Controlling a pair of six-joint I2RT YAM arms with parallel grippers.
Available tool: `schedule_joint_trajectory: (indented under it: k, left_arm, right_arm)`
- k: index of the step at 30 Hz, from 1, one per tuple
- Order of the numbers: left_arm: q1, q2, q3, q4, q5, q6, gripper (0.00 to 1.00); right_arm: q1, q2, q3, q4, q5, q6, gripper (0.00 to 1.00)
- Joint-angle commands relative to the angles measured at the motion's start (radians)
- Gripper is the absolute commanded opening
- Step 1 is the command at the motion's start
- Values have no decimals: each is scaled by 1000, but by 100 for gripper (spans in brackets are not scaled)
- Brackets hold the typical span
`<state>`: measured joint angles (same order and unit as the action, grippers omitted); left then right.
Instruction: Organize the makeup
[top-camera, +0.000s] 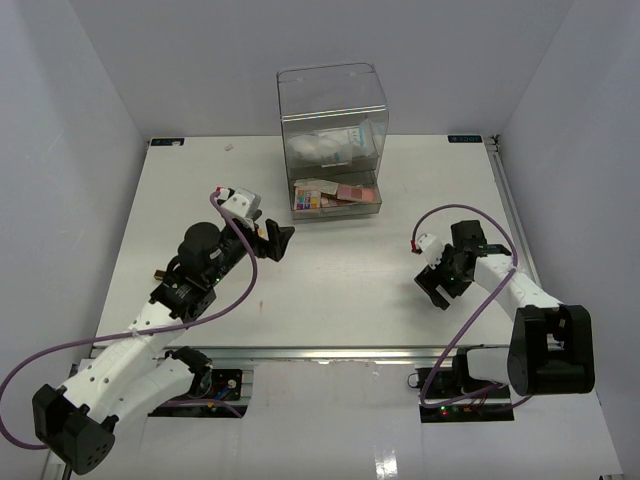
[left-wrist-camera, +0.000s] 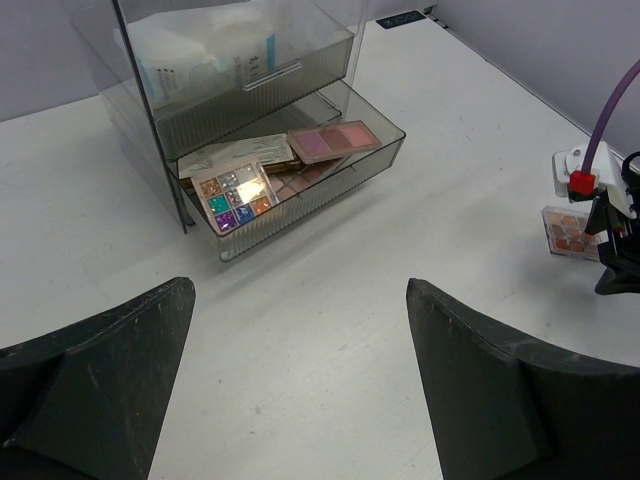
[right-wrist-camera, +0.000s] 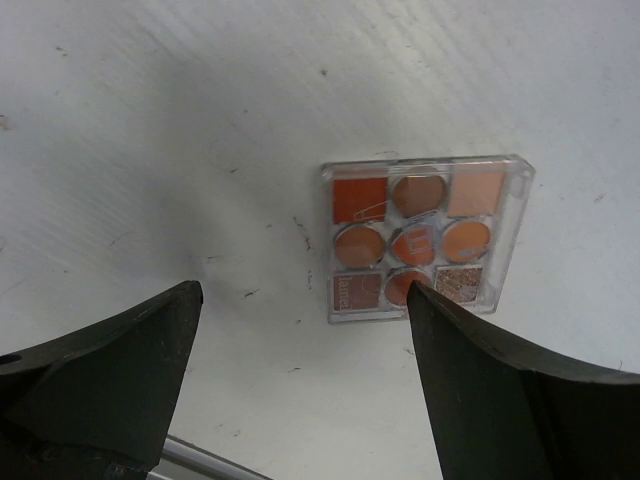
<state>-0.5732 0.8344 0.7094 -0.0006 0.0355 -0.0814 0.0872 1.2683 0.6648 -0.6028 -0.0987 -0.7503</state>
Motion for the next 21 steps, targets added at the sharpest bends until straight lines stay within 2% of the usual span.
schedule_joint_trajectory:
  k: [1, 7, 10, 16, 21]
  left_arm:
    - [3, -22, 3, 5, 19, 12, 98]
    - [3, -26, 4, 5, 20, 11, 98]
    - [3, -24, 4, 6, 17, 12, 98]
    - [3, -23, 2, 5, 18, 11, 98]
    - [3, -21, 2, 5, 21, 11, 98]
  right_arm:
    - [-2, 16, 32, 87, 122, 89, 90]
    - [-4, 68, 35, 122, 117, 97, 90]
    - [-5, 70, 49, 119, 73, 42, 90]
    - [-7, -7, 82, 72, -19, -75, 90]
    - [-15, -46, 108, 65, -32, -109, 90]
